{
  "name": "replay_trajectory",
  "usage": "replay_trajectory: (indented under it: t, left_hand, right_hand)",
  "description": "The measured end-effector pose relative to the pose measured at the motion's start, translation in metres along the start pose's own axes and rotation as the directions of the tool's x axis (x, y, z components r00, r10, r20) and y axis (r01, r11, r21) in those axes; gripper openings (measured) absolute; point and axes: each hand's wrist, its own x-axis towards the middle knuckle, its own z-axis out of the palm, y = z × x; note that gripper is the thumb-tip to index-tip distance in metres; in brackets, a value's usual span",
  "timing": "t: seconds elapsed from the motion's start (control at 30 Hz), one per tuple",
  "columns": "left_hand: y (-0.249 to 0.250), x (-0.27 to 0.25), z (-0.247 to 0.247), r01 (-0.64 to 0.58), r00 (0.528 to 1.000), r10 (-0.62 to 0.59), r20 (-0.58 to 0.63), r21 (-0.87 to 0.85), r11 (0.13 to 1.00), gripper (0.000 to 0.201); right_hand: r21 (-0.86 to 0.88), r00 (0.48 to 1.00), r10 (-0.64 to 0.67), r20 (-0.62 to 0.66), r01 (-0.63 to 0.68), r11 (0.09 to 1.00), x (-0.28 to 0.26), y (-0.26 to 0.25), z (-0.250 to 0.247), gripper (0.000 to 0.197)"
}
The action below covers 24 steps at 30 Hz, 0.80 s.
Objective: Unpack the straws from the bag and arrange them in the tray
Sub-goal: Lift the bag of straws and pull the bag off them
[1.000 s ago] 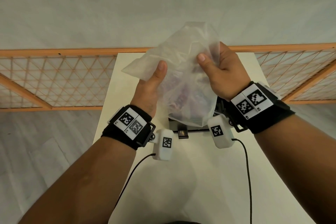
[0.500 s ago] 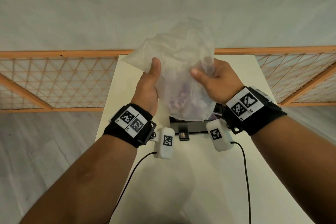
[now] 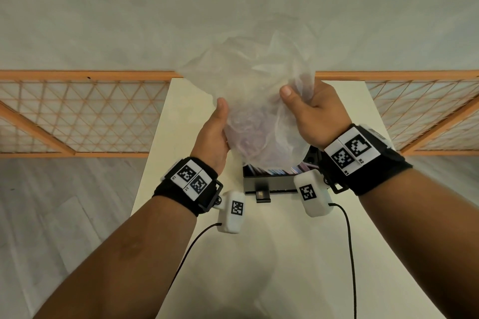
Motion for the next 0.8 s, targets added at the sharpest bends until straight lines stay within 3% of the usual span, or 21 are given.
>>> replay_trajectory:
  t: [0.13, 0.3, 0.5, 0.67, 0.73, 0.8]
  left_hand:
    - [0.007, -0.003, -0.001, -0.048, 0.998, 0.047, -0.028, -0.009, 0.999, 0.104]
    - [0.004, 0.004, -0.006, -0.017, 0.997, 0.016, -0.078, -0.011, 1.000, 0.107]
    - [0.002, 0.008, -0.015, 0.094, 0.966, -0.093, -0.241, -0.006, 0.996, 0.084]
    - [0.006, 0.009, -0.021, 0.142, 0.943, -0.128, -0.306, 0.025, 0.990, 0.074]
    - [0.009, 0.010, -0.021, 0.121, 0.909, -0.081, -0.409, 0.074, 0.990, 0.068]
    - [0.015, 0.010, -0.021, 0.032, 0.875, 0.080, -0.478, 0.221, 0.975, 0.054]
  right_hand:
    - [-0.001, 0.997, -0.050, -0.054, 0.050, 0.999, 0.004, -0.001, 0.001, 0.043]
    - [0.118, 0.986, -0.124, -0.107, 0.137, 0.983, 0.009, -0.013, -0.006, 0.038]
    - [0.160, 0.970, -0.166, -0.177, 0.194, 0.968, 0.014, -0.022, -0.015, 0.042]
    - [0.171, 0.953, -0.146, -0.265, 0.195, 0.966, 0.021, -0.021, -0.025, 0.044]
    - [0.175, 0.946, -0.139, -0.294, 0.196, 0.965, 0.023, -0.022, -0.029, 0.046]
    - [0.178, 0.943, -0.133, -0.304, 0.193, 0.965, 0.024, -0.022, -0.032, 0.046]
